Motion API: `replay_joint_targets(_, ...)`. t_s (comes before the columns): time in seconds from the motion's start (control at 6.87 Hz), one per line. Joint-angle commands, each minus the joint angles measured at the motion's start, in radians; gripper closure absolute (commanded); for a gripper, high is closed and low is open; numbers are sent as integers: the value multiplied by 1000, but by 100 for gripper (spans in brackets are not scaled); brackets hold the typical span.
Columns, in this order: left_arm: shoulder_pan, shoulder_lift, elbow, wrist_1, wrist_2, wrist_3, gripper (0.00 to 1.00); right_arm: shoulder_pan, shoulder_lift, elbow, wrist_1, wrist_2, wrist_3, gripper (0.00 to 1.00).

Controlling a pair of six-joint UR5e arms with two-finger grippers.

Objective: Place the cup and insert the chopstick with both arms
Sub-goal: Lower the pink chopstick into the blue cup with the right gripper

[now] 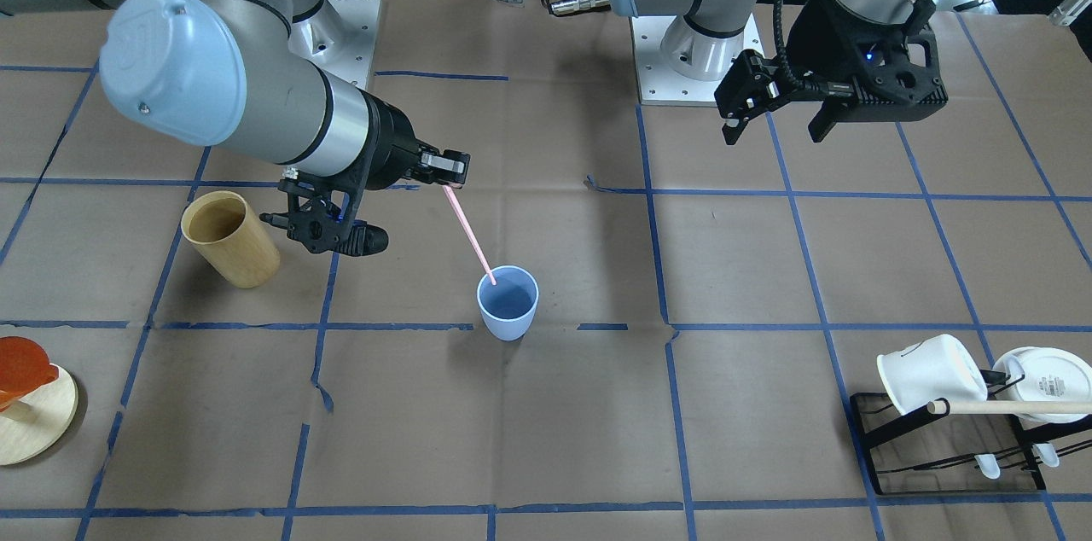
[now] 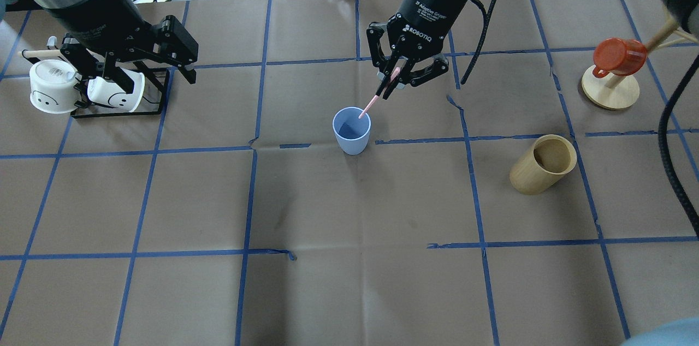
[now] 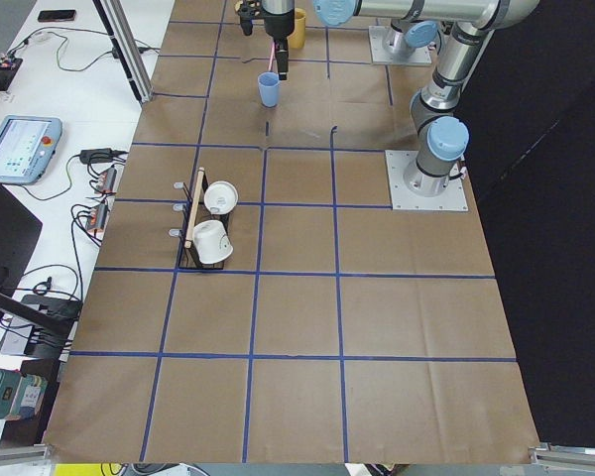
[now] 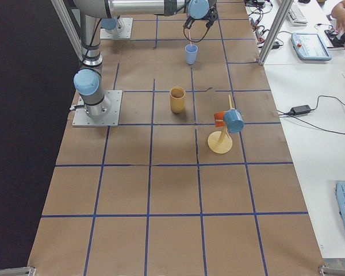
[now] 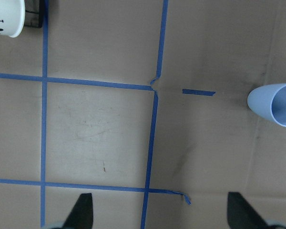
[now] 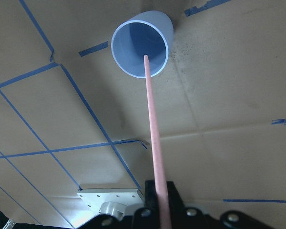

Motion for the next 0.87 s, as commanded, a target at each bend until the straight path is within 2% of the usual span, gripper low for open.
replay_joint_targets(0.0, 0, -4, 0, 1, -1, 0, 0, 10, 25, 6, 2, 4, -7, 92)
replay_joint_targets(0.73, 0, -8, 3, 3, -1, 0, 0, 27, 54, 12, 3, 32, -8, 91)
